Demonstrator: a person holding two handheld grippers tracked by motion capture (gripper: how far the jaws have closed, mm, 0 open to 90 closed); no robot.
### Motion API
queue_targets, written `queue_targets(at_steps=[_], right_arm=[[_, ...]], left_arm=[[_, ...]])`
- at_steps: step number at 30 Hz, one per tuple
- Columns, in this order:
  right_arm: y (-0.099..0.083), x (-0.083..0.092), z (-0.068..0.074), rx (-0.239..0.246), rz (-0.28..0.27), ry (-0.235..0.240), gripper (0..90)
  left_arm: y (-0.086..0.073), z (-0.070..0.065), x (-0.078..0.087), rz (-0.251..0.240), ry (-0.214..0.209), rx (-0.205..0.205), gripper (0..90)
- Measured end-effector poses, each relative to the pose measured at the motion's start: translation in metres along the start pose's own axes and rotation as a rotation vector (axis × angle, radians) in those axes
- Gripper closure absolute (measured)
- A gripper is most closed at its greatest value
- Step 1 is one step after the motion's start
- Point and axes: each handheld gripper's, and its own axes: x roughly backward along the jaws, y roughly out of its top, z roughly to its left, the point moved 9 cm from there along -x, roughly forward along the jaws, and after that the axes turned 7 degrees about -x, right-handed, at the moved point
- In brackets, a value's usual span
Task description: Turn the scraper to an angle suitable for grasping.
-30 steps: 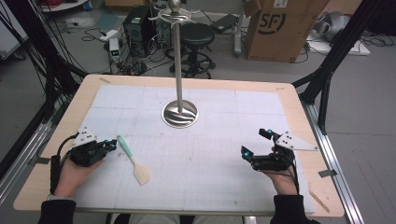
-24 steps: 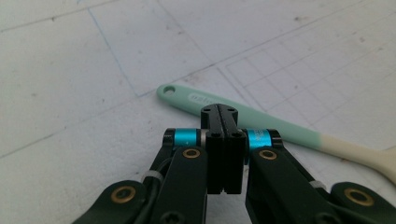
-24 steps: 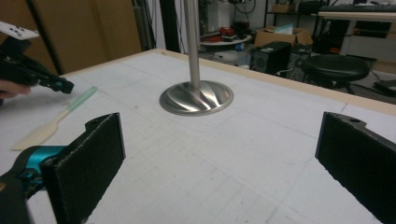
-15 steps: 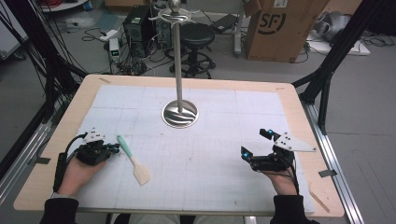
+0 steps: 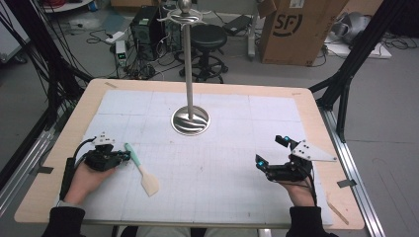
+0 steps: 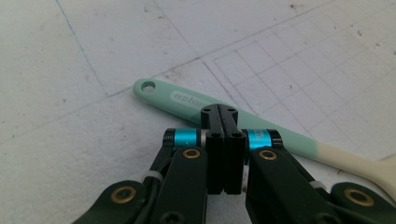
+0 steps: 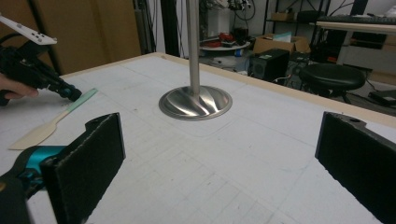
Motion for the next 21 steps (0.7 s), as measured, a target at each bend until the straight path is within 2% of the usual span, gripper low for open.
queue_targets(at_steps=[5, 8, 10, 17, 19, 21], right_arm=[[0.0, 0.0, 0.0, 0.0, -0.001, -0.004, 0.3], [0.0, 0.0, 0.0, 0.003, -0.002, -0.007, 0.3], [0.001, 0.0, 0.0, 0.007, -0.01, -0.004, 0.3], [0.001, 0.001, -0.001, 0.003, -0.011, 0.0, 0.3], [0.002, 0.001, -0.001, 0.003, -0.011, 0.002, 0.3], [0.001, 0.0, -0.001, 0.006, -0.006, 0.003, 0.3]], left_arm=[[0.004, -0.007, -0.005, -0.003, -0.006, -0.014, 89.8], [0.007, -0.015, -0.008, 0.006, -0.004, -0.055, 89.8], [0.01, -0.021, -0.012, 0.011, -0.017, -0.079, 89.8], [0.018, -0.035, -0.022, 0.012, -0.052, -0.091, 89.8], [0.021, -0.041, -0.025, 0.003, -0.077, -0.096, 89.8], [0.021, -0.051, -0.027, -0.011, -0.141, -0.123, 89.8]])
